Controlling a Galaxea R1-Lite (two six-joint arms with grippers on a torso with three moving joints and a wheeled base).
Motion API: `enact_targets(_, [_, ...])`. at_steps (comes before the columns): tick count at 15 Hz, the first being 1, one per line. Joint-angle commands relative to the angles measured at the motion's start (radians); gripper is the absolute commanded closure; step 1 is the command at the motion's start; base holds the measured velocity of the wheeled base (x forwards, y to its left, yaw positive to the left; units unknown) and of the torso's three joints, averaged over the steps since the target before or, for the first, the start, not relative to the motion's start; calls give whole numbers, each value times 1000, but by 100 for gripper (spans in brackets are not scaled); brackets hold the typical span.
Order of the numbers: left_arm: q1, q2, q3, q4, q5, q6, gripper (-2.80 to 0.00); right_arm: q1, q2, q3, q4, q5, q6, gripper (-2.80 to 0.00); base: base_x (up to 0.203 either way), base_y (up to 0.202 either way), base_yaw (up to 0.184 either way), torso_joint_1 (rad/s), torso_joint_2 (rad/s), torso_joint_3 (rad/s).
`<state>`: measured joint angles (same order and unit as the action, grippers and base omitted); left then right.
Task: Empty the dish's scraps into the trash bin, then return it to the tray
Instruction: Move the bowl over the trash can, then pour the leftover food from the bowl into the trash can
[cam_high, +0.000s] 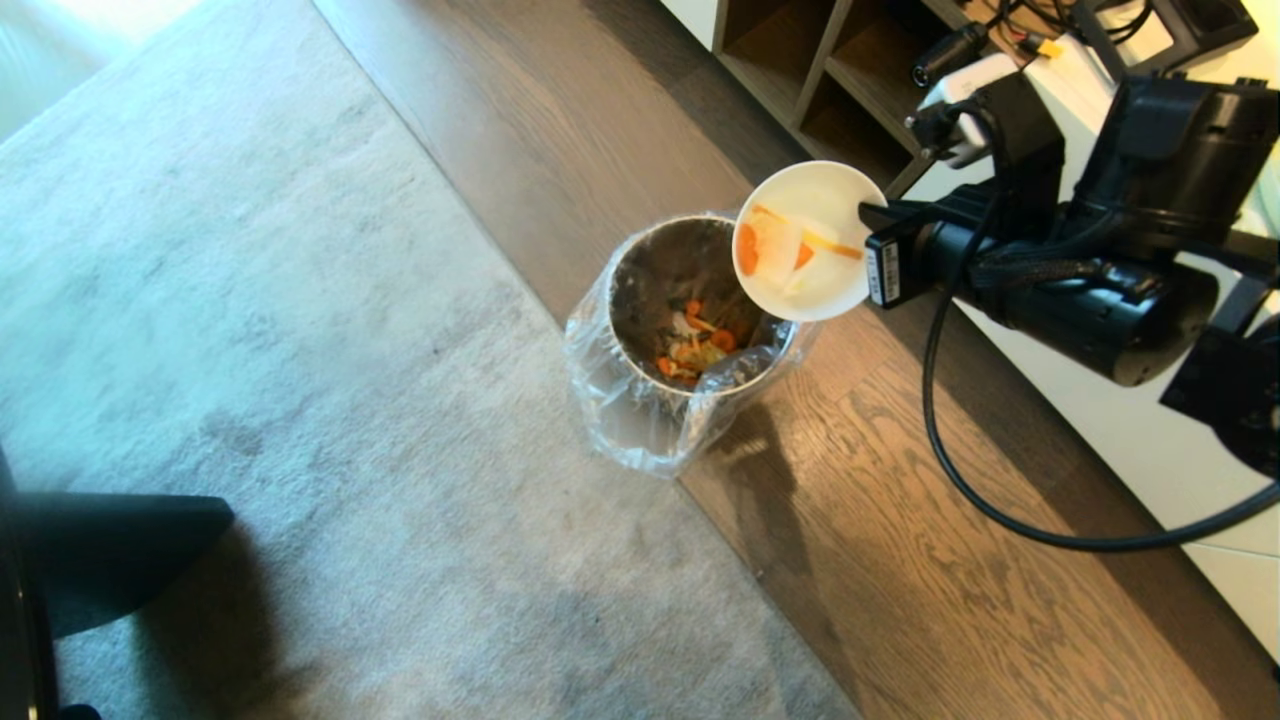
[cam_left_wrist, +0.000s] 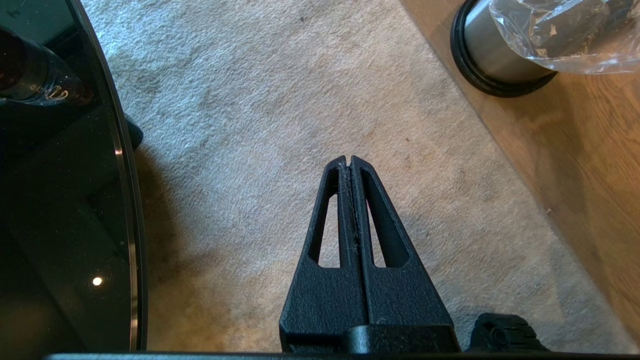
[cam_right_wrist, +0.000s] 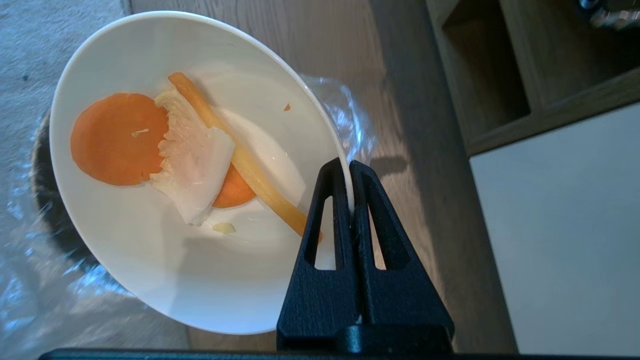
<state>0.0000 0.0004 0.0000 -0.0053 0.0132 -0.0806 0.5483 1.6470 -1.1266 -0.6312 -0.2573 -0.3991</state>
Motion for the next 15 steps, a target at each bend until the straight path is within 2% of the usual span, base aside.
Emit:
enact_targets(1, [0,0,0,-1,1,-1,0,1,88,-4,-159,0,-77,0,0,0,0,0,0,0])
enact_targets(5, [0,0,0,-1,1,-1,0,4,180,-6,-440,3,-208,0,0,0,0,0,0,0])
enact_targets(9, [0,0,0,-1,1,-1,0,23,237,-4,-641,9,-350,0,0,0,0,0,0,0])
enact_targets(15, [0,0,0,-1,1,-1,0,118,250,49,-814,9,-511,0,0,0,0,0,0,0])
